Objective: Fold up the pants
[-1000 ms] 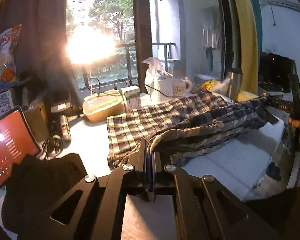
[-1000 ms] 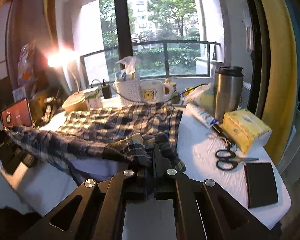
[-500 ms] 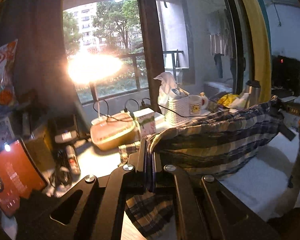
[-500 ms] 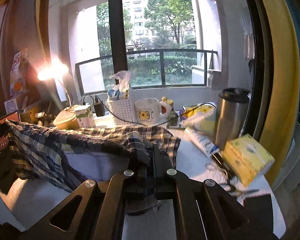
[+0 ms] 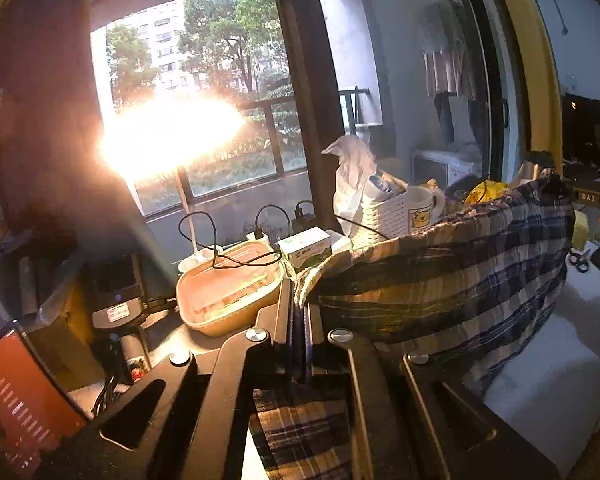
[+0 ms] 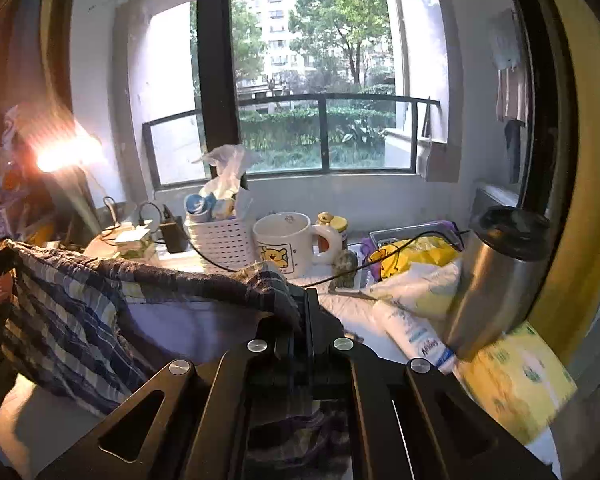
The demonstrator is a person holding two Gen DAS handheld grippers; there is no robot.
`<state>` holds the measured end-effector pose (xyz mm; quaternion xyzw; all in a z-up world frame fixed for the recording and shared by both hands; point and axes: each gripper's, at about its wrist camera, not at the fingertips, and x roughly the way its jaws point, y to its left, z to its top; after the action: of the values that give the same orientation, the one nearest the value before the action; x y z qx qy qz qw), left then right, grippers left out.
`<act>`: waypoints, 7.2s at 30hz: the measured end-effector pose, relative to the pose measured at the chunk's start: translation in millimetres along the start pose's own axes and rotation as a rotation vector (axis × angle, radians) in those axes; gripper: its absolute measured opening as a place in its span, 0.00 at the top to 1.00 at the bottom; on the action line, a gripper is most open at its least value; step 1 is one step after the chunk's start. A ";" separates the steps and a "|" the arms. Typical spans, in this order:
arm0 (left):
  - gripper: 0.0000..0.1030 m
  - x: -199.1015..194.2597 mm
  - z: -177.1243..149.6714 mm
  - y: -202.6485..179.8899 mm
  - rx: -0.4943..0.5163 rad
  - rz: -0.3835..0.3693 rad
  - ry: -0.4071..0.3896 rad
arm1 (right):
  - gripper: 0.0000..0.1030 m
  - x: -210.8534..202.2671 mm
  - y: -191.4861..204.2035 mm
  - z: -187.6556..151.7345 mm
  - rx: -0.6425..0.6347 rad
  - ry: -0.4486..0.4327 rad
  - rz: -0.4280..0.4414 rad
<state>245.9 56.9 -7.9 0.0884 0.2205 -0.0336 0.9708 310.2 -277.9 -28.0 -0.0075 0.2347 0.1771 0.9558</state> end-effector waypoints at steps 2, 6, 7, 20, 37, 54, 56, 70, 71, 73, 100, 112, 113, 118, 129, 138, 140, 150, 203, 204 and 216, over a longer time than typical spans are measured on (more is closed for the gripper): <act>0.98 19.2 1.4 4.3 0.003 0.003 0.012 | 0.97 16.1 -2.0 5.8 -0.002 0.008 0.001; 0.98 58.4 -0.7 8.7 0.049 0.011 0.055 | 0.97 43.3 -3.6 15.5 -0.014 0.023 0.002; 0.98 65.5 -1.8 10.1 0.058 0.010 0.065 | 0.97 50.9 -3.1 16.6 -0.020 0.030 0.000; 0.70 152.4 -22.1 32.4 0.016 0.010 0.238 | 0.97 155.4 -10.1 17.5 -0.040 0.185 -0.019; 0.37 88.5 -89.5 63.5 -0.276 -0.053 0.381 | 0.03 130.9 -10.2 26.7 -0.048 0.121 -0.113; 0.54 75.3 -123.7 33.6 -0.332 -0.146 0.412 | 0.06 69.3 -44.0 -83.2 0.302 0.256 0.011; 0.81 74.5 -123.3 31.8 -0.310 -0.143 0.425 | 0.28 81.9 -39.1 -91.8 0.344 0.298 0.057; 0.94 14.9 -110.0 37.1 -0.322 -0.132 0.373 | 0.72 13.4 -4.6 -63.0 0.128 0.249 0.050; 0.94 7.7 -108.3 38.3 -0.327 -0.139 0.364 | 0.72 3.8 -4.5 -59.5 0.116 0.243 0.051; 0.94 -3.8 -106.6 37.9 -0.328 -0.149 0.355 | 0.72 -10.7 -2.7 -54.6 0.091 0.238 0.050; 0.65 19.2 -88.8 59.3 -0.237 -0.055 0.404 | 0.30 -40.3 -47.9 -96.2 0.088 0.284 -0.081; 0.59 151.1 -45.1 38.3 -0.164 -0.180 0.407 | 0.30 54.4 -31.7 -45.7 -0.006 0.263 -0.011; 0.54 161.7 -46.9 38.1 -0.154 -0.178 0.424 | 0.30 62.0 -29.0 -43.7 -0.022 0.271 -0.006; 0.54 192.3 -62.0 38.6 -0.135 -0.195 0.507 | 0.30 86.0 -23.8 -37.0 -0.069 0.294 0.011; 0.94 167.7 -39.6 35.0 -0.052 -0.112 0.315 | 0.74 117.0 -16.8 -48.1 -0.120 0.358 0.046; 0.94 172.2 -31.9 50.7 -0.076 0.002 0.255 | 0.81 127.3 3.9 -16.6 -0.265 0.323 0.009; 0.94 181.5 -40.4 54.8 -0.104 0.014 0.288 | 0.81 138.4 3.0 -13.4 -0.267 0.330 0.027; 0.57 172.3 -39.6 70.5 -0.125 0.065 0.347 | 0.81 166.0 -10.1 -11.6 -0.219 0.391 -0.018; 0.26 51.3 -118.6 -81.9 -0.060 -0.244 0.457 | 0.51 18.5 73.6 -141.1 -0.214 0.443 0.088; 0.26 49.6 -119.9 -80.1 -0.057 -0.235 0.461 | 0.51 15.0 70.9 -143.3 -0.215 0.448 0.082; 0.26 22.6 -109.4 -26.5 -0.245 -0.145 0.412 | 0.51 -15.5 40.5 -148.8 -0.129 0.506 -0.026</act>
<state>217.3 50.8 -118.9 -0.0410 0.4218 -0.0573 0.9039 217.2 -259.7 -150.7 -0.1157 0.4544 0.1718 0.8664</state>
